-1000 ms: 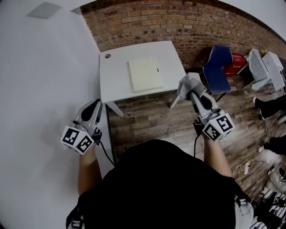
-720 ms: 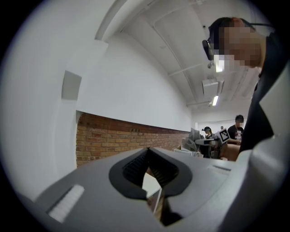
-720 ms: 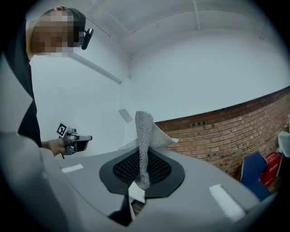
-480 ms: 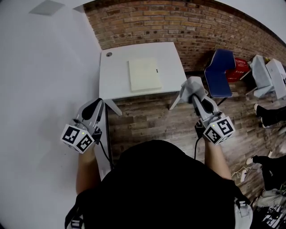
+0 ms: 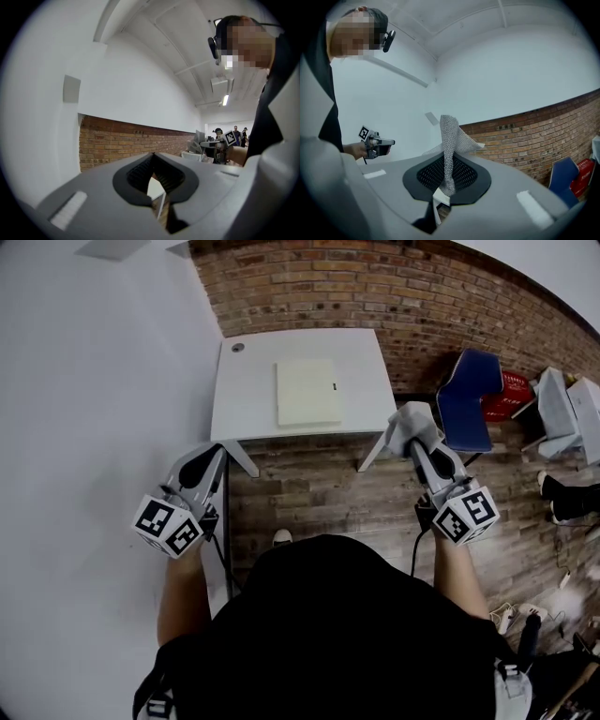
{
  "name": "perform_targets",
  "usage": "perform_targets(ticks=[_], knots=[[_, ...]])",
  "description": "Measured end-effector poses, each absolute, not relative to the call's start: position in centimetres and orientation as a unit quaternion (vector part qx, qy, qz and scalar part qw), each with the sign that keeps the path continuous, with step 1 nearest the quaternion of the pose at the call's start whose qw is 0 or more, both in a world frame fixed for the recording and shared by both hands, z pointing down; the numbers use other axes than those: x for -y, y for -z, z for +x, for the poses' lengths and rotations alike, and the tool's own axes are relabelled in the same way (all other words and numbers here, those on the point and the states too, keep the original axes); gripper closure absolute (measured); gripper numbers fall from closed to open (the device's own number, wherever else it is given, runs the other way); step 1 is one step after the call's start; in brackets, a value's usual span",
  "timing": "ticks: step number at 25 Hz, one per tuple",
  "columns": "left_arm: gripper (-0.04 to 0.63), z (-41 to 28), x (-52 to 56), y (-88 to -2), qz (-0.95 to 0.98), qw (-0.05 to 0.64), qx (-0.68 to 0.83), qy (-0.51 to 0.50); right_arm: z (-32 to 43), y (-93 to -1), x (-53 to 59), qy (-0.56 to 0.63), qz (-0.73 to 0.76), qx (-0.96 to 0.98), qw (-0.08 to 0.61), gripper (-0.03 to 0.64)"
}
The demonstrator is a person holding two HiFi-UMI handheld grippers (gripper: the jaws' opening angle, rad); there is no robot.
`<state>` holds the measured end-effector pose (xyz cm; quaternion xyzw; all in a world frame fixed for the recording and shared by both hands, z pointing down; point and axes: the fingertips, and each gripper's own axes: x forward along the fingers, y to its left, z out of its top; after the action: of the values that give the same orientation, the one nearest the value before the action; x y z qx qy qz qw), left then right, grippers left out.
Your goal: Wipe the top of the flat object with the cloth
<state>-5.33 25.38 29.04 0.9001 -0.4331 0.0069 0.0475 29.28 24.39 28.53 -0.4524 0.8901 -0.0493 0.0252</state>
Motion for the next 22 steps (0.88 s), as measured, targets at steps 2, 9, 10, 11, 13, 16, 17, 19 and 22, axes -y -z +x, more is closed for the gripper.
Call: perform_targets(ticks=[2,9,10,11,13,16,17,19,22], knots=[[0.594,-5.4,-25.6,-29.0,0.9,0.047,0.434,-0.01,29.3,-28.3,-24.5,0.048,-0.45,-0.891,0.026,0.603],[0.594,-4.5,-25.5,-29.0,0.903,0.051,0.427,-0.01,29.5,-28.2,-25.0,0.045,-0.447,-0.893,0.017,0.603],[0.594,-4.2,-25.4,-29.2,0.904,0.052,0.424,-0.009,29.7,-28.3,-25.1,0.045,-0.448,-0.893,0.015,0.603],[0.594,-4.0,-25.4,-29.4,0.905,0.054,0.422,-0.009,29.8,-28.4,-25.1,0.045,-0.449,-0.892,0.012,0.603],[0.594,-3.7,-25.2,-29.8,0.906,0.059,0.418,-0.007,30.0,-28.5,-25.2,0.046,-0.452,-0.891,0.006,0.603],[0.594,-3.6,-24.9,-30.7,0.908,0.065,0.414,0.0,30.1,-28.8,-25.3,0.042,-0.452,-0.891,-0.002,0.603],[0.594,-3.6,-24.8,-30.9,0.909,0.064,0.413,-0.001,30.2,-28.9,-25.2,0.04,-0.453,-0.891,-0.003,0.603],[0.594,-3.6,-24.7,-31.2,0.909,0.061,0.412,-0.004,30.4,-29.0,-24.8,0.039,-0.454,-0.89,-0.002,0.603],[0.594,-4.1,-24.4,-31.2,0.909,0.059,0.412,-0.006,29.7,-29.0,-24.3,0.04,-0.453,-0.891,0.0,0.603]])
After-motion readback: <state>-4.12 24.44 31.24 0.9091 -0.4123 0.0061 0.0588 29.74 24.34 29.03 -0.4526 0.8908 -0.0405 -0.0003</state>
